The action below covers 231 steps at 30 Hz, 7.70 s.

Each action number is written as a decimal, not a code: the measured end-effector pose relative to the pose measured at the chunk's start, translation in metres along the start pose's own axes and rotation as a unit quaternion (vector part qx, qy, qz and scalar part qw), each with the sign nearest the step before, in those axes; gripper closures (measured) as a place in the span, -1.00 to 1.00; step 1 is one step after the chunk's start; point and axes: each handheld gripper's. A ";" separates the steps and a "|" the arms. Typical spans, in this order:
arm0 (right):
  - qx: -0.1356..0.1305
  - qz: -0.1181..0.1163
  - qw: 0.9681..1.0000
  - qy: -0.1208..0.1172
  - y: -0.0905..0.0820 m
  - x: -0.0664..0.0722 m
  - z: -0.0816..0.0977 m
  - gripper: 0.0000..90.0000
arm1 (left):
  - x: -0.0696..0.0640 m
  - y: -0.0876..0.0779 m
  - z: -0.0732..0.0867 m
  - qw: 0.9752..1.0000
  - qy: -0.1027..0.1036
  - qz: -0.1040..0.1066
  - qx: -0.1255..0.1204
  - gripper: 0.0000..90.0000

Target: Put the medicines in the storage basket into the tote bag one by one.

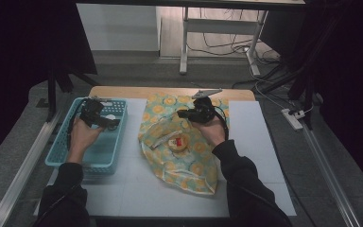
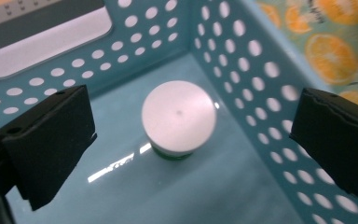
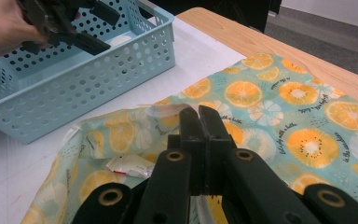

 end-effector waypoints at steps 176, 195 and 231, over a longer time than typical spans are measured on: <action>-0.010 0.013 1.000 0.003 -0.002 -0.002 0.008 1.00 | -0.215 0.036 -0.050 0.970 0.179 0.165 -0.020 -0.30; -0.008 0.015 1.000 0.004 -0.007 -0.005 0.009 1.00 | -0.210 -0.005 -0.037 0.960 0.175 0.211 -0.057 -0.83; -0.010 0.009 1.000 -0.001 -0.010 0.001 0.008 1.00 | -0.222 -0.028 0.024 0.942 0.207 0.257 -0.061 -1.00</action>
Point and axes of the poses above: each handheld gripper's, and its own axes: y roughly forward along the jaws, z roughly out of its underside, x roughly to its left, and after that the axes turned 6 degrees about -y, right-handed
